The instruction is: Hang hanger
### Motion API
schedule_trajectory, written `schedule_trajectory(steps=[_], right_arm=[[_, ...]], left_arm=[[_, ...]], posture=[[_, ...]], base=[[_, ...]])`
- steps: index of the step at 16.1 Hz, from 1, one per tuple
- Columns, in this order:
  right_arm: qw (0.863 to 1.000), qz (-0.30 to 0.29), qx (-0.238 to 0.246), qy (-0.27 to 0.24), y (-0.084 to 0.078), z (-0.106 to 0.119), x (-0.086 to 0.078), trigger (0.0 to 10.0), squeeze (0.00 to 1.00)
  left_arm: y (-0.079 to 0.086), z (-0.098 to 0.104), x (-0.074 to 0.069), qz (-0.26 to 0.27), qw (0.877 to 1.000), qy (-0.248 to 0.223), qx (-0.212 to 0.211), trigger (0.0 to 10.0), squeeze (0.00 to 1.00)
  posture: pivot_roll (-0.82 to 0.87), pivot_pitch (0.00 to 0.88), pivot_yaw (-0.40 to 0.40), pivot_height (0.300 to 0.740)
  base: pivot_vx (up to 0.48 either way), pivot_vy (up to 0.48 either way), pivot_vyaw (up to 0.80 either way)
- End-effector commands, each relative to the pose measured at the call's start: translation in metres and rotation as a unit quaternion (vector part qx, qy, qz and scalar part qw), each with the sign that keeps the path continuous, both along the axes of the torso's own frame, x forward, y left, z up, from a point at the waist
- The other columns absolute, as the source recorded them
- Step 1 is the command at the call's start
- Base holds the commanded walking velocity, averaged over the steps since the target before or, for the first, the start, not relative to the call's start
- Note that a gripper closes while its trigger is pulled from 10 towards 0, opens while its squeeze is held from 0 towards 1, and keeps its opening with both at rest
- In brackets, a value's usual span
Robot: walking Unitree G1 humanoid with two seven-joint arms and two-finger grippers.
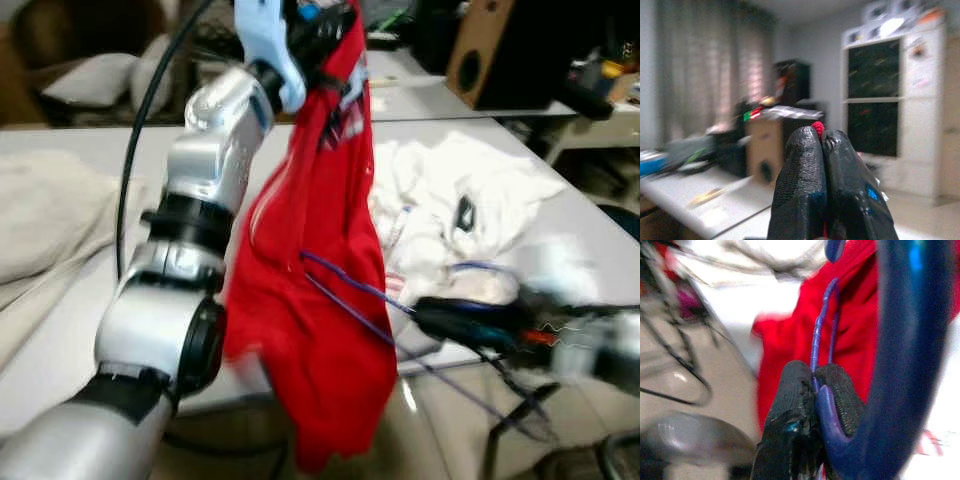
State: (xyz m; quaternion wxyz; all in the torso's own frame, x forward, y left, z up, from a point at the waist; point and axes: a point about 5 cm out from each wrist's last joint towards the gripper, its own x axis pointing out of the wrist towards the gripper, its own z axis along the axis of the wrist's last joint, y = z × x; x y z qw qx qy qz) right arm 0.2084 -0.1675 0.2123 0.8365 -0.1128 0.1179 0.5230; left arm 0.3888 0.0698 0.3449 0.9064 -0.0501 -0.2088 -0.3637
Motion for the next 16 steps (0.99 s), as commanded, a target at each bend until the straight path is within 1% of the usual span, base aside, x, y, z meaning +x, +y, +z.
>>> schedule_trajectory(steps=[1,2,3,4,5,6,7,8,9,10,11,12,13,14,15,16], right_arm=[[0.996,-0.064,-0.063,0.012,-0.008,-0.022,0.018,10.0,0.00],[0.985,-0.151,-0.076,-0.032,-0.019,-0.019,0.047,10.0,0.00],[0.973,-0.207,-0.071,-0.070,-0.027,-0.010,0.064,10.0,0.00],[0.935,-0.311,-0.057,-0.159,-0.048,0.017,0.093,10.0,0.00],[0.921,-0.332,-0.061,-0.197,-0.054,0.029,0.098,10.0,0.00],[0.887,-0.374,-0.053,-0.266,-0.071,0.059,0.106,10.0,0.00],[0.852,-0.411,-0.044,-0.321,-0.090,0.090,0.109,10.0,0.00],[0.837,-0.420,-0.037,-0.348,-0.097,0.105,0.110,10.0,0.00],[0.822,-0.415,-0.024,-0.390,-0.102,0.127,0.107,10.0,0.00],[0.806,-0.405,-0.022,-0.432,-0.103,0.143,0.104,10.0,0.00],[0.811,-0.393,-0.020,-0.434,-0.101,0.145,0.103,10.0,0.00],[0.825,-0.369,-0.034,-0.427,-0.097,0.140,0.102,10.0,0.00],[0.842,-0.351,-0.059,-0.406,-0.095,0.119,0.099,10.0,0.00],[0.839,-0.359,-0.064,-0.405,-0.097,0.114,0.098,10.0,0.00],[0.835,-0.368,-0.065,-0.405,-0.101,0.109,0.096,10.0,0.00],[0.834,-0.370,-0.069,-0.403,-0.103,0.106,0.094,10.0,0.00]], left_arm=[[-0.012,0.045,-0.014,-0.042,0.996,-0.066,-0.037,10.0,0.00],[-0.006,0.063,-0.020,-0.059,0.993,-0.083,-0.064,10.0,0.00],[-0.002,0.071,-0.024,-0.068,0.991,-0.091,-0.076,10.0,0.00],[0.007,0.084,-0.034,-0.082,0.986,-0.114,-0.086,10.0,0.00],[0.010,0.087,-0.037,-0.083,0.986,-0.120,-0.085,10.0,0.00],[0.020,0.092,-0.043,-0.079,0.984,-0.133,-0.083,10.0,0.00],[0.032,0.094,-0.048,-0.067,0.984,-0.143,-0.076,10.0,0.00],[0.038,0.093,-0.050,-0.061,0.985,-0.145,-0.073,10.0,0.00],[0.048,0.083,-0.053,-0.049,0.988,-0.128,-0.065,10.0,0.00],[0.050,0.065,-0.058,-0.061,0.991,-0.103,-0.056,10.0,0.00],[0.048,0.049,-0.060,-0.062,0.994,-0.085,-0.042,10.0,0.00],[0.042,0.021,-0.065,-0.072,0.996,-0.049,-0.015,10.0,0.00],[0.021,-0.047,-0.077,-0.098,0.993,0.012,0.069,10.0,0.00],[0.012,-0.076,-0.084,-0.107,0.989,0.041,0.097,10.0,0.00],[0.002,-0.104,-0.091,-0.108,0.984,0.075,0.117,10.0,0.00],[-0.004,-0.114,-0.095,-0.117,0.981,0.090,0.125,10.0,0.00]], posture=[[0.01,0.000,-0.020,0.740],[0.01,0.000,-0.022,0.740],[0.01,0.000,-0.022,0.740],[0.02,0.000,-0.034,0.740],[0.03,0.000,-0.039,0.740],[0.03,0.000,-0.047,0.740],[0.04,0.000,-0.052,0.740],[0.04,0.000,-0.055,0.740],[0.04,0.000,-0.054,0.740],[0.03,0.000,-0.055,0.740],[0.03,0.000,-0.052,0.740],[0.03,0.000,-0.055,0.740],[0.02,0.000,-0.060,0.740],[0.02,0.000,-0.059,0.740],[0.01,0.000,-0.052,0.740],[0.01,0.000,-0.049,0.740]], base=[[0.458,0.000,0.00],[0.465,0.000,0.00],[0.458,0.000,0.00],[0.465,0.000,0.00],[0.458,0.000,0.00],[0.458,0.000,0.00],[0.461,0.000,0.00],[0.461,0.000,0.00],[0.458,0.000,0.00],[0.000,0.000,0.00],[0.000,0.000,0.00],[0.000,0.000,0.00],[0.000,0.000,0.00],[0.000,0.000,0.00],[0.000,0.000,0.00],[0.000,0.000,0.00]])
